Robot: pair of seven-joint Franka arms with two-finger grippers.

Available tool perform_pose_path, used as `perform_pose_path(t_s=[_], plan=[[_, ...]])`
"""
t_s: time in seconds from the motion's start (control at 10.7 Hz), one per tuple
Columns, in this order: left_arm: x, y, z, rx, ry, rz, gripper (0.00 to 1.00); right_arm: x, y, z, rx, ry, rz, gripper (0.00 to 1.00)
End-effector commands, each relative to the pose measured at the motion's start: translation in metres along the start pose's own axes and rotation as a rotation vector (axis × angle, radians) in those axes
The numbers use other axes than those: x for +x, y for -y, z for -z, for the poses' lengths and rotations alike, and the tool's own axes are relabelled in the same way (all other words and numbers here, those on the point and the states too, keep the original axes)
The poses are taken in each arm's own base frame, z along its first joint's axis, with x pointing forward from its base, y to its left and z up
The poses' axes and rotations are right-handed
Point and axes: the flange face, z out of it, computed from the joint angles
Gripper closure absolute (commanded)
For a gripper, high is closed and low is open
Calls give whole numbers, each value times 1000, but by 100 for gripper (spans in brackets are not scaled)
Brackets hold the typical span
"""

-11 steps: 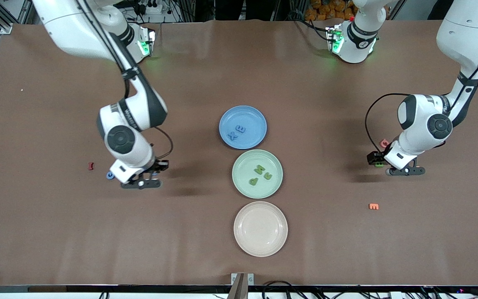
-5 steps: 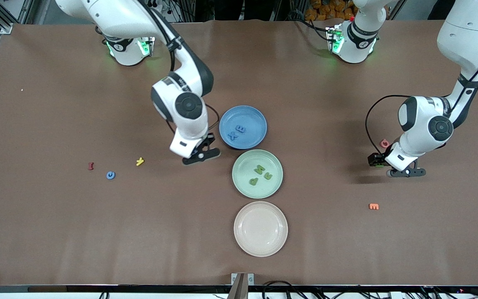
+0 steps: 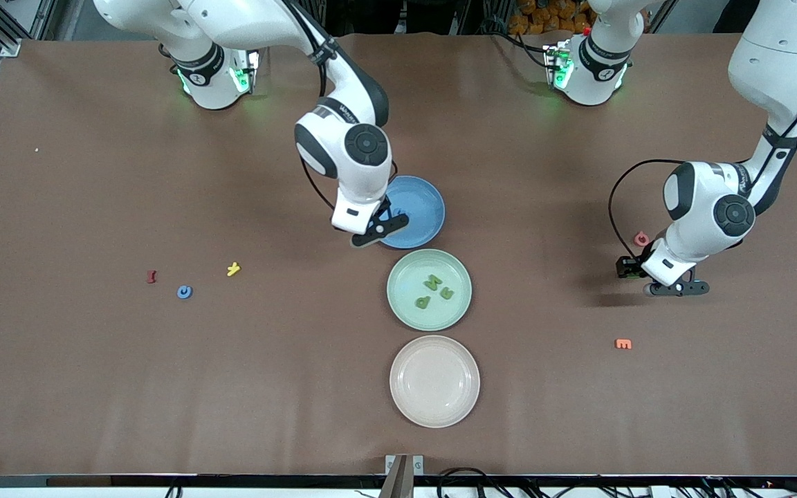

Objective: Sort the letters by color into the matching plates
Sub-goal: 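Open the right gripper over the blue plate while the left gripper lifts B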

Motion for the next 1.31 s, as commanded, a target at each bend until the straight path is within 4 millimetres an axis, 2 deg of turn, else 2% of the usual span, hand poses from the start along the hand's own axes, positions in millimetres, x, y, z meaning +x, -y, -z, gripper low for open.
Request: perform_pose_path(t_s=[0.0,0.09,0.56,0.75,0.93,1.03,1.12,1.21], plan=[[5,-2,0,2,-13,-21,94,4,27,-9,-11,4,56,80],[6,-5,2,2,-16,-26,100,2,34,-11,-12,6,68,80],[18,-12,22,7,-52,-29,100,-5,61,-23,-12,15,108,79],[21,-43,39,-10,-77,-70,100,-4,73,-25,-9,11,124,79],[31,-86,59,-41,-80,-49,100,-5,84,-25,-6,6,139,76],[37,-117,72,-46,-54,-13,100,-7,90,-22,-3,3,145,54],[40,-147,84,-32,-21,-7,100,-7,91,-21,11,6,134,1],[41,-172,94,-22,-5,-4,100,-7,93,-19,38,14,124,0]])
